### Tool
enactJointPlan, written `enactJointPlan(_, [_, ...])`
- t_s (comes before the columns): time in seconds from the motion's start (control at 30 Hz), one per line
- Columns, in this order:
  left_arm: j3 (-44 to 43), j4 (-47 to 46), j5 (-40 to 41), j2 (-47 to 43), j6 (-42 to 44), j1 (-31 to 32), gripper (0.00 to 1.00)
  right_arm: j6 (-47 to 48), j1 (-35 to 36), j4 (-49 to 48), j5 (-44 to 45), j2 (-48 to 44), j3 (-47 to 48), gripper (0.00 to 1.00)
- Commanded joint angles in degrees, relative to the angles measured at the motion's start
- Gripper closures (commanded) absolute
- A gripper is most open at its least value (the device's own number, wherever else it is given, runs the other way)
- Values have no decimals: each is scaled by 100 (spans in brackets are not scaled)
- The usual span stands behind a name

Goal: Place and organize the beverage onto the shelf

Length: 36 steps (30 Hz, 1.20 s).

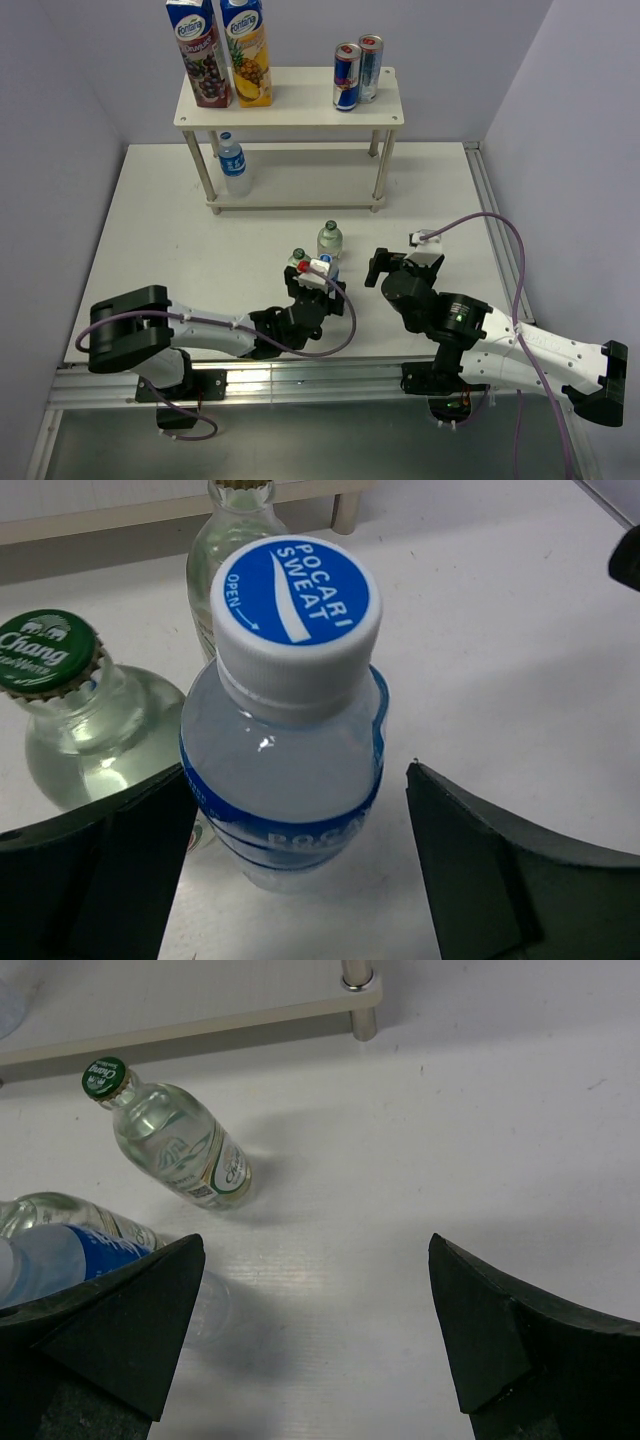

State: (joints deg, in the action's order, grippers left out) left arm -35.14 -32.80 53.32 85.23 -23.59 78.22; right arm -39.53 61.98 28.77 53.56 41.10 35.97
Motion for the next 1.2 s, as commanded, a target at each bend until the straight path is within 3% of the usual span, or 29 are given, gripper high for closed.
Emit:
enactJointPlan(0.0, [-275,-666,-295,317,180,-262,12,-55,-36,-21,172,-50,-46,0])
enactJointPlan(0.03, [-283,-719,-296,388,180,-306,13,-46,-28,-30,172,-67,-54,0])
enactJointPlan(0.13, [-353,-895,-331,591,180,-447,32,-46,-36,-47,172,-76,-55,0])
enactJointPlan(0.17, [-388,-878,-314,626,188,-456,50,-46,-45,-39,181,-67,-63,0])
enactJointPlan(0.27, [-512,-711,-296,644,136,-456,77,-46,-45,-21,190,-59,-46,0])
enactJointPlan(0.43, [-695,-63,-43,285,92,-282,98,-64,-45,-12,190,-85,-63,0])
enactJointPlan(0.67, [-1512,1545,55,-945,153,-52,100,-72,-54,-12,225,-50,-46,0])
enactJointPlan(0.87, [-2022,2180,152,-1957,636,-227,100,-73,-54,-12,216,-76,-54,0])
enactJointPlan(1.0, [-2138,2085,267,-2352,1093,-877,100,-72,-54,-12,216,-67,-46,0])
enactJointPlan(1.17, [-1945,1593,-820,-2433,1287,-2168,100,-73,-54,-21,199,-67,-46,0])
